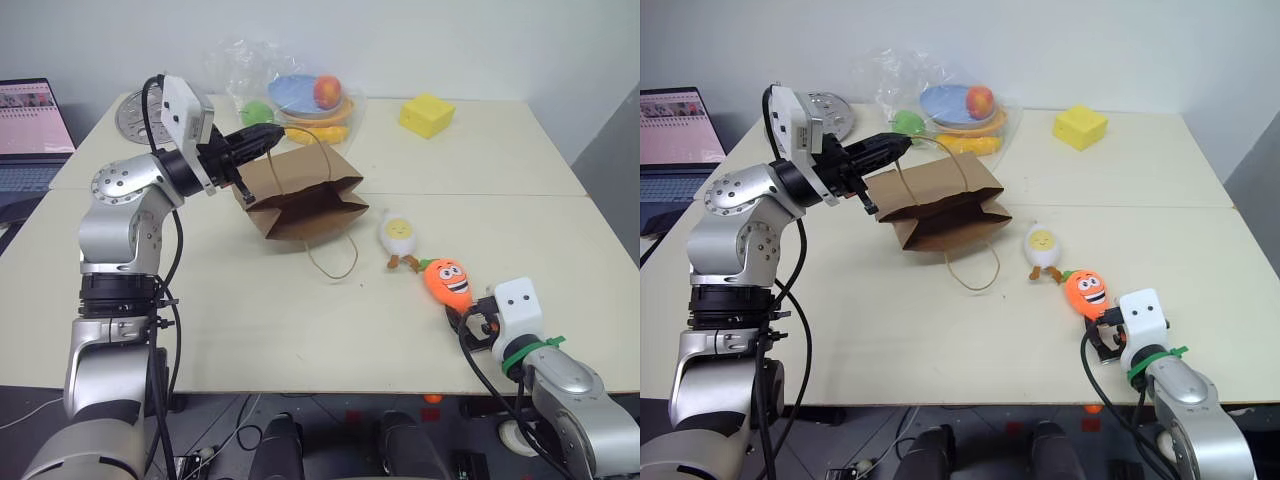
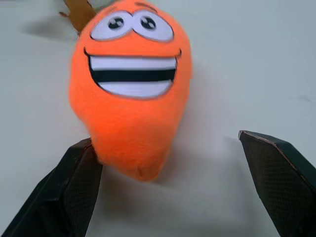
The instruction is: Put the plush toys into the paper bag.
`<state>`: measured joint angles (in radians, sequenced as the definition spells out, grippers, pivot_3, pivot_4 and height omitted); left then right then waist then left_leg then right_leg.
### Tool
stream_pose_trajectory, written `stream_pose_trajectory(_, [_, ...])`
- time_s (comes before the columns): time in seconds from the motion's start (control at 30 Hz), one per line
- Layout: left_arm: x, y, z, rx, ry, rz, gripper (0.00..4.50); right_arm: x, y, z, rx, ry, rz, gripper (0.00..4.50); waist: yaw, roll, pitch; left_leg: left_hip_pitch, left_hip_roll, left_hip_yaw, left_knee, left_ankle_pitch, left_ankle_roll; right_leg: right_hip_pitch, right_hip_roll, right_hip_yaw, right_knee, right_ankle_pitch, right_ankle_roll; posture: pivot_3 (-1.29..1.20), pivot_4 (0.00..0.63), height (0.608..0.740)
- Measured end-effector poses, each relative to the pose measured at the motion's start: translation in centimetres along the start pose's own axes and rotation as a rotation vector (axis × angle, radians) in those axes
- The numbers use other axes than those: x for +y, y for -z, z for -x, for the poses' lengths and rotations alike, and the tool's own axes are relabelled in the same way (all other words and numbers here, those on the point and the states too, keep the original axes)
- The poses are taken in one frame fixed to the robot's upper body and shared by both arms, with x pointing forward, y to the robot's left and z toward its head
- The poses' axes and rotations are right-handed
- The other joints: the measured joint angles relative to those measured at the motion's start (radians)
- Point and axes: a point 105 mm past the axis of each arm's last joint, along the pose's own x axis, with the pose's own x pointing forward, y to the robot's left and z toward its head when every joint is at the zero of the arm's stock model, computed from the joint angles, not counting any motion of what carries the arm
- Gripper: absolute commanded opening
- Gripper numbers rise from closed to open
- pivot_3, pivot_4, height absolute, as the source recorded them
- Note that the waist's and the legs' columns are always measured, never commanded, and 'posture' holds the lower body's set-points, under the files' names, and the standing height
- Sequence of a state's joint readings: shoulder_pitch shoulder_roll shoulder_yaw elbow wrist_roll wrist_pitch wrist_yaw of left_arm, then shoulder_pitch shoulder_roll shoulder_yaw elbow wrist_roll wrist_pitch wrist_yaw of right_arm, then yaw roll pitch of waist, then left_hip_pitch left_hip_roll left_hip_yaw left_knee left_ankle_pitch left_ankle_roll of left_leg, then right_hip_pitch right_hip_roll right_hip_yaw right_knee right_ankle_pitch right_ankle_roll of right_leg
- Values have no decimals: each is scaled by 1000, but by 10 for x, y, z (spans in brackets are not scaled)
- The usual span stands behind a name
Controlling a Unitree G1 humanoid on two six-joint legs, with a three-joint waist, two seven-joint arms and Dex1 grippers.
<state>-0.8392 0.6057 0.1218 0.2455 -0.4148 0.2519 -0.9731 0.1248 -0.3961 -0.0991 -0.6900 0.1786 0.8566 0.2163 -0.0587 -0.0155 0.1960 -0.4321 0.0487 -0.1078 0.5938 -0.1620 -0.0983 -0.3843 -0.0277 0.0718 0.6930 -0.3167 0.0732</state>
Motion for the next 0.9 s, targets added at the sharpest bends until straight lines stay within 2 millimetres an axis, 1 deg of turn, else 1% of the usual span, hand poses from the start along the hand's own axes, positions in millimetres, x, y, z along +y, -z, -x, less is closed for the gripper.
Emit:
stream_pose_trajectory(0.1, [0,0,0,1,0,-1,0,1,-6,-2,-31,-9,4,4435,3,0,0,0,0,0,0,0,0,0,0,0,0,0,0,0,150,740])
stream_pose_trajectory(0.2, [1,0,1,3,-2,-4,0,2,-5,-3,-30,-20,2,3839,4,0,0,0,0,0,0,0,0,0,0,0,0,0,0,0,150,740])
stream_pose_trajectory(0.37, [1,0,2,4,-4,-5,0,3,-9,-4,-48,-28,0,2040,4,0,0,0,0,0,0,0,0,0,0,0,0,0,0,0,150,740])
stream_pose_trajectory(0.43, [1,0,2,4,-5,-5,0,3,-9,-4,-48,-30,0,1222,4,0,0,0,0,0,0,0,0,0,0,0,0,0,0,0,150,740])
stream_pose_trajectory(0.53, [1,0,2,4,-5,-6,0,4,-10,-4,-51,-36,2,212,4,0,0,0,0,0,0,0,0,0,0,0,0,0,0,0,150,740])
stream_pose_trajectory(0.57, [1,0,2,4,-5,-6,0,4,-10,-4,-54,-40,4,11,4,0,0,0,0,0,0,0,0,0,0,0,0,0,0,0,150,740])
stream_pose_trajectory(0.77, [2,0,2,4,-6,-6,0,5,-20,-3,-99,-90,35,11,4,0,0,0,0,0,0,0,0,0,0,0,0,0,0,0,150,740])
stream_pose_trajectory(0.8, [3,1,4,7,-8,-6,0,11,-27,-4,-116,-162,29,11,4,0,0,0,0,0,0,0,0,1,0,0,0,0,0,0,150,740])
stream_pose_trajectory(0.83, [4,3,4,12,-10,1,0,22,-46,-3,-157,-295,38,11,-4,1,0,0,0,1,1,0,0,1,0,1,0,0,0,0,150,740])
stream_pose_trajectory(0.9, [3,5,4,13,1,6,0,37,-85,5,-254,-472,114,11,-9,0,0,1,0,1,1,0,0,2,0,0,1,0,0,0,150,740])
